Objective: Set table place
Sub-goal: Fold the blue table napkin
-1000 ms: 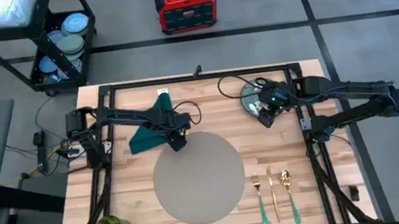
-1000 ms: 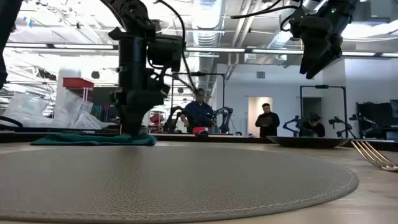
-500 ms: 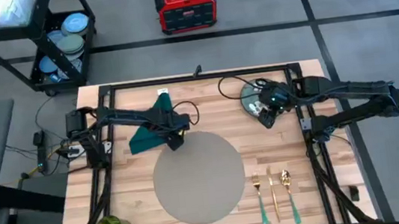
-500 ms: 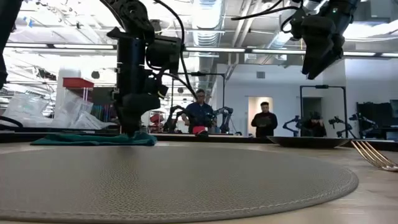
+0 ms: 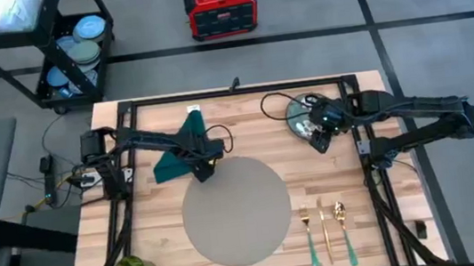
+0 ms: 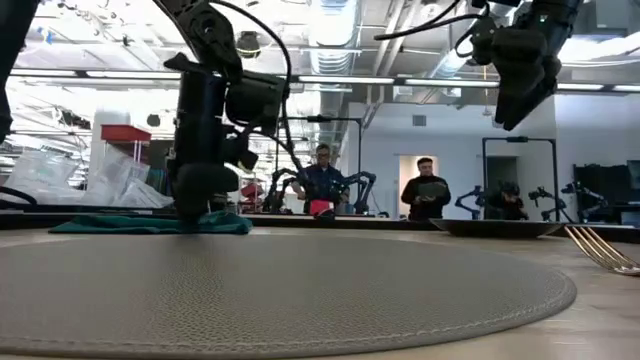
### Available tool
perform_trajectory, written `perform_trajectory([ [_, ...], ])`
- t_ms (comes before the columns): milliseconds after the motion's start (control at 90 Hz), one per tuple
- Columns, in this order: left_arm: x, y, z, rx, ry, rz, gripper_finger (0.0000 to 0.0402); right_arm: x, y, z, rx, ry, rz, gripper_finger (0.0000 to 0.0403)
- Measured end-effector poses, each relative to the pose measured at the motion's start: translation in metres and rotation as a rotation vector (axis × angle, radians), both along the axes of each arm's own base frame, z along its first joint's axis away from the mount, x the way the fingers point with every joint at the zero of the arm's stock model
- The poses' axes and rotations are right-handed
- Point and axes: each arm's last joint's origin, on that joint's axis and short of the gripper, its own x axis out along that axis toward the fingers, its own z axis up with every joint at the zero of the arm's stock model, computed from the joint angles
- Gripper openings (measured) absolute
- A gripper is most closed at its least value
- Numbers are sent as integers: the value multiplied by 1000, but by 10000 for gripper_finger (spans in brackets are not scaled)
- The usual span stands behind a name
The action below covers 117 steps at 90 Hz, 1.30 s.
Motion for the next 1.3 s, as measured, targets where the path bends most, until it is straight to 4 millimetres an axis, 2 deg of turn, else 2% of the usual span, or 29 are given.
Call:
perform_trajectory([
  [167,0,0,-1,-11,-6,1,148,0,-1,0,-2,-2,-1,235],
  [467,4,1,2,-7,-22,-31,18,0,-1,0,-3,-3,-1,235],
  [522,5,1,2,-4,-26,-30,6,0,-1,0,-3,-4,-2,235],
  [767,3,2,3,27,-2,-18,1,1,-1,0,-4,-10,-2,235],
  [1067,-9,1,6,36,114,6,0,1,-1,0,-4,-9,-2,235],
  [1300,-10,8,20,115,138,12,0,1,-1,0,-4,-9,-2,235],
])
